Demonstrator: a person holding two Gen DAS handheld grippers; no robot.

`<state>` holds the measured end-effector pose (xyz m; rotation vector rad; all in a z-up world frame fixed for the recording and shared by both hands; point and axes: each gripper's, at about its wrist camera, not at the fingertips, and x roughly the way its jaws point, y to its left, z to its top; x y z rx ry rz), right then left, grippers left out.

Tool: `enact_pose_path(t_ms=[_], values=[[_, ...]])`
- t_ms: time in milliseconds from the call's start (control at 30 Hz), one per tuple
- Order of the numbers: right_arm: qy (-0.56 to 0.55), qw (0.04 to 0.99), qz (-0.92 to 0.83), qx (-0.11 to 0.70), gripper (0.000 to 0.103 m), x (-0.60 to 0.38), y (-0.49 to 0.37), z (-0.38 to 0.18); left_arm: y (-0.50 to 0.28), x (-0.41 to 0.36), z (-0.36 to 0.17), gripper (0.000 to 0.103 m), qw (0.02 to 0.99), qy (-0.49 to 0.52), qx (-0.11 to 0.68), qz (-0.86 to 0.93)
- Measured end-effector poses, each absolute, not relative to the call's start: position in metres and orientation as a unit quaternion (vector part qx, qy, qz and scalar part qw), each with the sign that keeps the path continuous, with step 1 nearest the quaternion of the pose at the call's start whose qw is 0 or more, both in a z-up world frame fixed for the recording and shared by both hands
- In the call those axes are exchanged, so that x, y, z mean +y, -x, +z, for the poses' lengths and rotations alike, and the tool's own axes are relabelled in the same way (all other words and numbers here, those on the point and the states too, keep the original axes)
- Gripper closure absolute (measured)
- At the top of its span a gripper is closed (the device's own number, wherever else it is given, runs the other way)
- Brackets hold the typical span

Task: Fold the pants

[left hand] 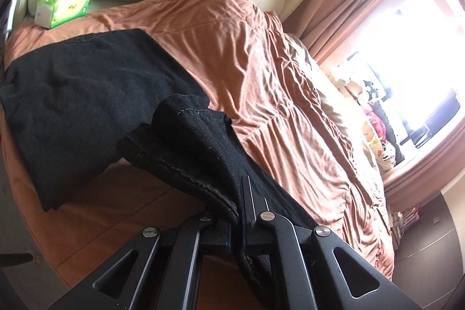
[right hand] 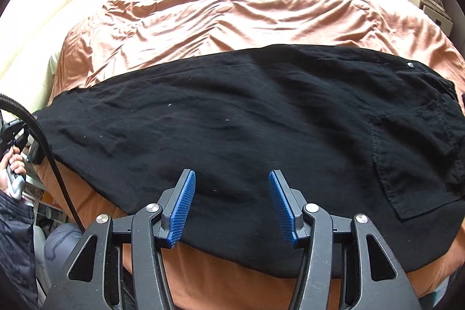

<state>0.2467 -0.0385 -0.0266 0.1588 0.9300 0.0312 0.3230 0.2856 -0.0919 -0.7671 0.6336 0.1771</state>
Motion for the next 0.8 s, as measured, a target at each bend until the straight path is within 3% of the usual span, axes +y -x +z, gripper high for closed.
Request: enact_pose_path(t_ms=[100,367,567,800], values=[[-0.069,0.889,0.033,0.452,0.053,-0.023,-0.263,-0.035,-0.327,0.284,-0.08,0.099,0.875,0.376,0.296,0.074],[-0.055,0.881,0.059,0.465,0.075,0.005,-0.313,-0.055,-0.331,0.275,-0.051,0.099,0.885,0.369,0.278,0.056],[-0.035,0.863,0.086,0.497,0.087,0.026,-0.316,-0.079,-0.335,0.275,-0.05,0.099,0.887,0.365,0.278,0.048],[-0.033,0.857,0.088,0.507,0.089,0.034,-0.32,-0.088,-0.33,0.277,-0.061,0.099,0.882,0.372,0.281,0.058]])
